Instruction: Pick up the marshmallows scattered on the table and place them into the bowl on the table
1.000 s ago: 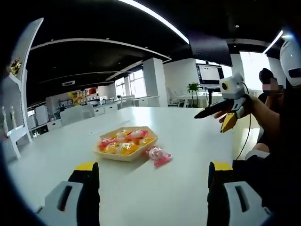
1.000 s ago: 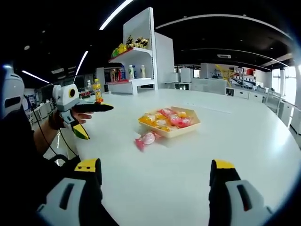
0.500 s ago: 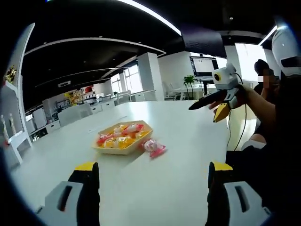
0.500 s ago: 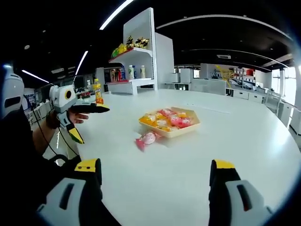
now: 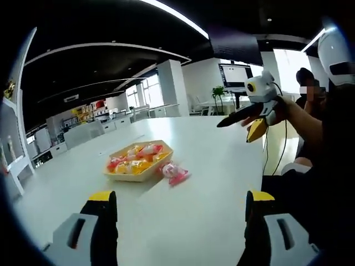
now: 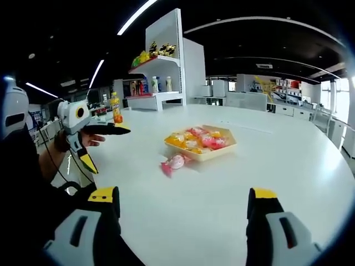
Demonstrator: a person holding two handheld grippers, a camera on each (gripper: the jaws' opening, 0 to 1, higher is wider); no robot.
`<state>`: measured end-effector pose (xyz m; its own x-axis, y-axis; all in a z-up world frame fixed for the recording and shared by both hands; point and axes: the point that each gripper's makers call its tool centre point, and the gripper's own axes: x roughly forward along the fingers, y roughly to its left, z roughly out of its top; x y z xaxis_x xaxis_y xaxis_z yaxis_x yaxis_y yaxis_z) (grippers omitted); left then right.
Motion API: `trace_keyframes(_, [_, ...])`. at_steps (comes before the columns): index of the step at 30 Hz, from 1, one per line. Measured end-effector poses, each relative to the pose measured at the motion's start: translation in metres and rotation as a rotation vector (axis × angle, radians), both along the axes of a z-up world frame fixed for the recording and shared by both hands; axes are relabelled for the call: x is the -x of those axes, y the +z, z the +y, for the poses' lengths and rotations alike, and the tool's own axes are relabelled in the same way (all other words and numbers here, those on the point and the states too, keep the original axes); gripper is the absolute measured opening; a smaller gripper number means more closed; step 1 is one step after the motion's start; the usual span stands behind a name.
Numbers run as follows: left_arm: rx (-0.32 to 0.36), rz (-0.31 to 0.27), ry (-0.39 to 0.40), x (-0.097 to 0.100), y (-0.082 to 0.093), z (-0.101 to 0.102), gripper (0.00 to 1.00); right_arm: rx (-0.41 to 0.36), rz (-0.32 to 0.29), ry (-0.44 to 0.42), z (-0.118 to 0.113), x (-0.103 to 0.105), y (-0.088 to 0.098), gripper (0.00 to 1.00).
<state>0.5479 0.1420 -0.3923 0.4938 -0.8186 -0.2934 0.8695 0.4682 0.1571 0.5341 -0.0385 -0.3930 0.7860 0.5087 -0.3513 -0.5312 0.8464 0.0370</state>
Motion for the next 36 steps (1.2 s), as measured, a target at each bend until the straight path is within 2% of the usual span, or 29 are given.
trace_keyframes(11, [-0.009,0.014,-0.015,0.003,-0.004,-0.004,0.95,-0.001,0.007,0.005,0.002,-0.002,-0.003,0.91])
trace_keyframes(20, [-0.02,0.008,-0.009,0.002,-0.005,0.0,0.95,0.003,0.005,-0.003,-0.001,-0.004,-0.002,0.91])
trace_keyframes(36, [-0.025,-0.003,-0.013,0.007,-0.003,0.003,0.95,0.012,0.02,0.058,0.03,-0.018,-0.007,0.91])
